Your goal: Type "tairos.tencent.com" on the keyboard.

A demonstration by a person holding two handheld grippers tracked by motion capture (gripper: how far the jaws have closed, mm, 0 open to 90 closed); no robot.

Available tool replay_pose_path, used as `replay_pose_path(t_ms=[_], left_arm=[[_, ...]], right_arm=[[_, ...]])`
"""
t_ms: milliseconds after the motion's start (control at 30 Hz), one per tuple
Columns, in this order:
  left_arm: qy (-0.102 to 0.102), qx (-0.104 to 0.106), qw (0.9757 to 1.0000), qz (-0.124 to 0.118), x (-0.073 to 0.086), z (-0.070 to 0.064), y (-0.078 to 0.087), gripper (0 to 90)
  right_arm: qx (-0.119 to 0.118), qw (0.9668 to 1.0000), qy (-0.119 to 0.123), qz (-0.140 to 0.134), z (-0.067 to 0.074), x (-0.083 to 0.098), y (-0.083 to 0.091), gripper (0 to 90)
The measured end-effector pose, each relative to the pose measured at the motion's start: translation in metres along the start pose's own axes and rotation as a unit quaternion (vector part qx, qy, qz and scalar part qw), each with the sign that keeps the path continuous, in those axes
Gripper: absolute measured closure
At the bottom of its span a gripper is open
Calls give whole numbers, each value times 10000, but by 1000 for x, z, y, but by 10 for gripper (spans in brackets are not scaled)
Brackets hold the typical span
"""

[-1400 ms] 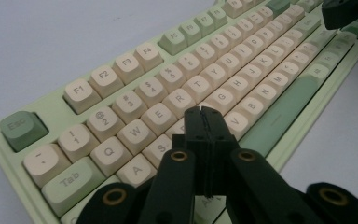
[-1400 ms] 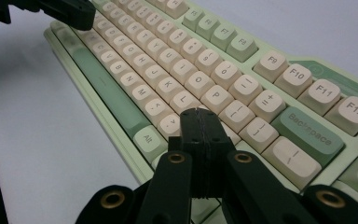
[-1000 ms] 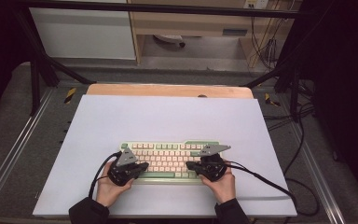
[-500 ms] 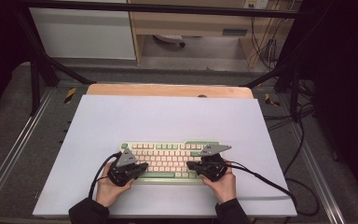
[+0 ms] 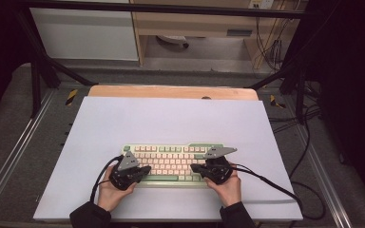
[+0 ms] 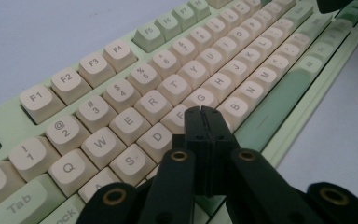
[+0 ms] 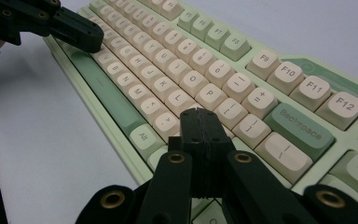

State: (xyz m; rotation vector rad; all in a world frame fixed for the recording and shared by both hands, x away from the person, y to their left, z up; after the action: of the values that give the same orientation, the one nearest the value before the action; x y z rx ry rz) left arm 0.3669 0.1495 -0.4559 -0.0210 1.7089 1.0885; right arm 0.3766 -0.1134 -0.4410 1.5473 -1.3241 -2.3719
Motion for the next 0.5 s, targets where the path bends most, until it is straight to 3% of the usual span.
replay_pose_path(t_ms=[500], left_arm=[[68, -22, 10000, -52, 2, 7, 10, 896]], right_arm=[[-4, 10000, 12, 26, 0, 1, 0, 900]])
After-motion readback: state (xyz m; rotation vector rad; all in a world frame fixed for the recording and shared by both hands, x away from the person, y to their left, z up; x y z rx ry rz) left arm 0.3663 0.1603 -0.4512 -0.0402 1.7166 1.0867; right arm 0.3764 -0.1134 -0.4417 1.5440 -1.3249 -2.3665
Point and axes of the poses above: each handheld gripper's, and its own axes: y roughly backward along the jaws, x roughly out of its underside, z roughly to its left, the point moved 4 cm from there along -y, roughly forward along the jaws, and after that the axes turned 2 degrees about z, right-handed, at the moved point
